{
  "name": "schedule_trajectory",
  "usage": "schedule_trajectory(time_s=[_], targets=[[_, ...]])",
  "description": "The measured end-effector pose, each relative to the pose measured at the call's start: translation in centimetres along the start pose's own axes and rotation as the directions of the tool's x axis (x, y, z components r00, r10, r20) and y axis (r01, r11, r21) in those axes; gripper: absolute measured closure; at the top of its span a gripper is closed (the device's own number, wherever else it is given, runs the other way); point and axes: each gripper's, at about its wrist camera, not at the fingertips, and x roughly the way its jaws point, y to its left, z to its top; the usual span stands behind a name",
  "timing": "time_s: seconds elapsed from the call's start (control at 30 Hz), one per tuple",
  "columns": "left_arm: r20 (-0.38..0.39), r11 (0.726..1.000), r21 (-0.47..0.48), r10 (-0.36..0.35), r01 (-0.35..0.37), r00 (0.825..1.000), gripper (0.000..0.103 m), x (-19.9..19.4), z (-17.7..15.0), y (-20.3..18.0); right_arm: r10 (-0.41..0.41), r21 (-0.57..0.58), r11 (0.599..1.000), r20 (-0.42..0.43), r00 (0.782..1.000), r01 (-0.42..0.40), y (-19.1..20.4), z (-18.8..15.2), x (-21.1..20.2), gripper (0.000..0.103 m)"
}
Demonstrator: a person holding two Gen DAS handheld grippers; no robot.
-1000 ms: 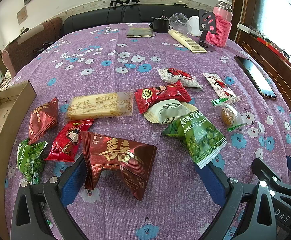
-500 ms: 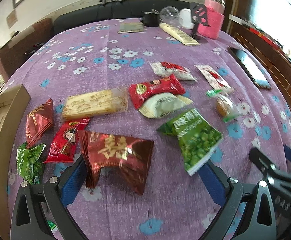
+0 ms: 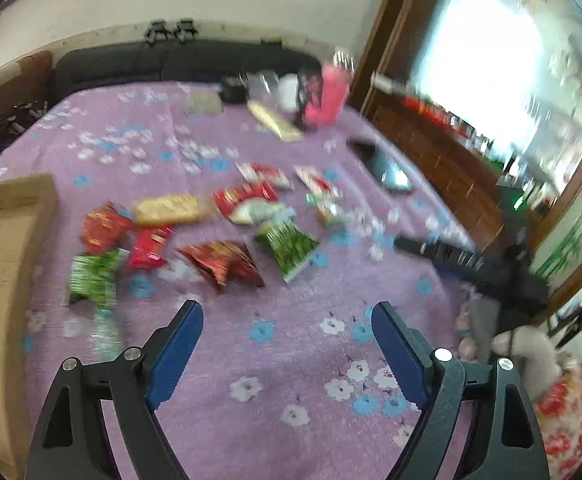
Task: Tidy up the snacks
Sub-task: 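Move the left tool toward the snacks while the right tool approaches the red-brown candy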
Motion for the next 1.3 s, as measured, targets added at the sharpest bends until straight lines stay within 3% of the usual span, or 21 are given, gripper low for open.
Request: schedule_trajectory(time_s=[0.07, 0.17, 0.2, 0.3, 0.47, 0.57, 0.73, 0.8, 0.9, 1.1, 1.17, 1.3], targets=[[0.043, 1.000, -0.025, 0.018, -0.017, 0.999, 0.014, -1.5, 0.2, 1.4, -0.077, -0.092, 0.993, -0.035, 0.996, 0.074, 1.4, -0.4, 0.6, 0.000], [0.094, 0.992, -0.070, 0.113, -0.107, 0.989, 0.014, -3.5, 0.3, 4.2, -0.282, -0.290, 0.923, -0.065, 0.957, 0.252, 4.6, -2.0, 2.3, 0.000], [0.107, 0.986, -0.082, 0.153, -0.145, 0.982, 0.014, -4.0, 0.3, 5.3, -0.289, -0.285, 0.923, -0.067, 0.955, 0.259, 5.1, -2.1, 2.1, 0.000], [0.129, 0.970, -0.116, 0.227, -0.213, 0.965, 0.014, -5.4, -0.3, 7.9, -0.284, -0.240, 0.935, -0.075, 0.956, 0.260, 4.9, -1.9, 1.6, 0.000], [0.174, 0.956, -0.102, 0.289, -0.274, 0.942, 0.014, -6.9, -1.4, 9.2, -0.283, -0.240, 0.936, -0.072, 0.957, 0.259, 4.9, -2.1, 0.8, 0.000], [0.145, 0.948, -0.096, 0.316, -0.305, 0.938, 0.014, -6.4, -1.7, 9.6, -0.281, -0.256, 0.934, -0.096, 0.955, 0.250, 5.1, -2.3, 0.1, 0.000], [0.112, 0.957, -0.097, 0.282, -0.272, 0.953, 0.014, -5.9, -1.9, 9.3, -0.286, -0.241, 0.936, -0.091, 0.954, 0.257, 4.6, -4.8, -1.0, 0.000], [0.108, 0.965, -0.132, 0.242, -0.227, 0.964, 0.015, -6.1, -2.0, 9.9, -0.280, -0.244, 0.937, -0.107, 0.954, 0.248, 4.4, -5.5, -1.6, 0.000], [0.117, 0.963, -0.185, 0.217, -0.193, 0.969, 0.022, -6.8, -2.1, 11.2, -0.257, -0.277, 0.936, -0.119, 0.959, 0.216, 4.2, -5.8, -1.7, 0.000], [0.177, 0.947, -0.276, 0.217, -0.163, 0.960, 0.022, -9.1, -2.3, 14.0, -0.281, -0.264, 0.935, -0.147, 0.948, 0.236, 4.7, -5.4, -1.5, 0.003], [0.186, 0.948, -0.272, 0.223, -0.168, 0.957, 0.022, -9.4, -2.3, 14.3, -0.221, -0.264, 0.946, -0.110, 0.969, 0.186, 6.0, -5.3, -2.4, 0.011], [0.161, 0.956, -0.244, 0.203, -0.160, 0.966, 0.022, -8.5, -2.3, 13.8, -0.040, -0.306, 0.952, -0.051, 0.998, 0.023, 10.7, -4.5, -3.5, 0.011]])
